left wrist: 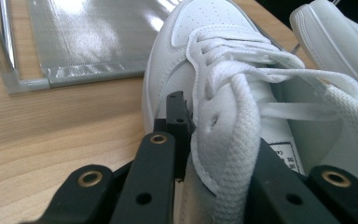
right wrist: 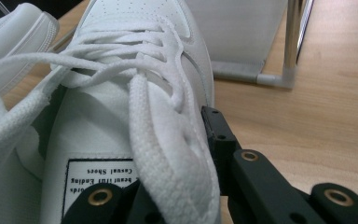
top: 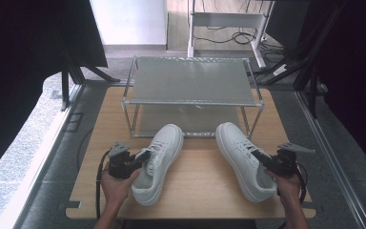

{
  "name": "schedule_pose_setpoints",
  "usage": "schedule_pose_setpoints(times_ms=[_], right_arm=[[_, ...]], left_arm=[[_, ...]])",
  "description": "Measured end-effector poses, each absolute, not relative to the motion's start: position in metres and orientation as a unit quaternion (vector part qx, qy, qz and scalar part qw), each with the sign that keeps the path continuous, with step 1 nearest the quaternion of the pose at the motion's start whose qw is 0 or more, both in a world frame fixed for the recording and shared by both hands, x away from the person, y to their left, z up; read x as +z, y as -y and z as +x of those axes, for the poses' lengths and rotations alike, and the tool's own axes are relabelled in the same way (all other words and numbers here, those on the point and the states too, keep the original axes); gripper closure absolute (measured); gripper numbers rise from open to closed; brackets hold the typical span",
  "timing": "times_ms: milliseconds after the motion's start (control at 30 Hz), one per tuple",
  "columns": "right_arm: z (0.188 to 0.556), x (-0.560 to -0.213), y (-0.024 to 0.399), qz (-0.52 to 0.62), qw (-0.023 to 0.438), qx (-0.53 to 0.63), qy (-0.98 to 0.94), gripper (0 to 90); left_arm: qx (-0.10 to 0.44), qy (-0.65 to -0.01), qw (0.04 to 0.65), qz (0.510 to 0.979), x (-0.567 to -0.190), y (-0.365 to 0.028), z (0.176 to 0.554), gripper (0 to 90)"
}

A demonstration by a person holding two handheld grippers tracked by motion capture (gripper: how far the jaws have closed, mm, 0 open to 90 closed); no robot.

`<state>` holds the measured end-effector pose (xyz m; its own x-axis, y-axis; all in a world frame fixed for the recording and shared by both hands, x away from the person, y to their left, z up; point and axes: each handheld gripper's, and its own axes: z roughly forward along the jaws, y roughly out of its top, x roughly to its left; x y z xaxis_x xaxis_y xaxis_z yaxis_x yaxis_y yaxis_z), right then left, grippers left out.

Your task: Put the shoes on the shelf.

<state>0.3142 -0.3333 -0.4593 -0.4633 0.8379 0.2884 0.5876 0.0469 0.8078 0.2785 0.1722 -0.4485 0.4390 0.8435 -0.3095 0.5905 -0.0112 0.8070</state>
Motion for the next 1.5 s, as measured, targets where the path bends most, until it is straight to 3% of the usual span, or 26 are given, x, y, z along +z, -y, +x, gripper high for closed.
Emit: schedule_pose_setpoints(times_ms=[467, 867, 1500], right_arm=[[0.31, -0.453, 0.336, 0.502, 0.122, 0.519, -0.681, 86.2], [0.307, -0.449, 0.332, 0.49, 0.12, 0.543, -0.671, 86.3], [0.307, -0.442, 0.33, 0.486, 0.094, 0.586, -0.641, 86.3]], left_arm=[[0.102, -0.502, 0.541, 0.667, -0.436, -0.188, 0.273, 83.5], [0.107, -0.504, 0.553, 0.654, -0.432, -0.194, 0.27, 83.5], [0.067, -0.484, 0.616, 0.619, -0.422, -0.201, 0.266, 83.6]])
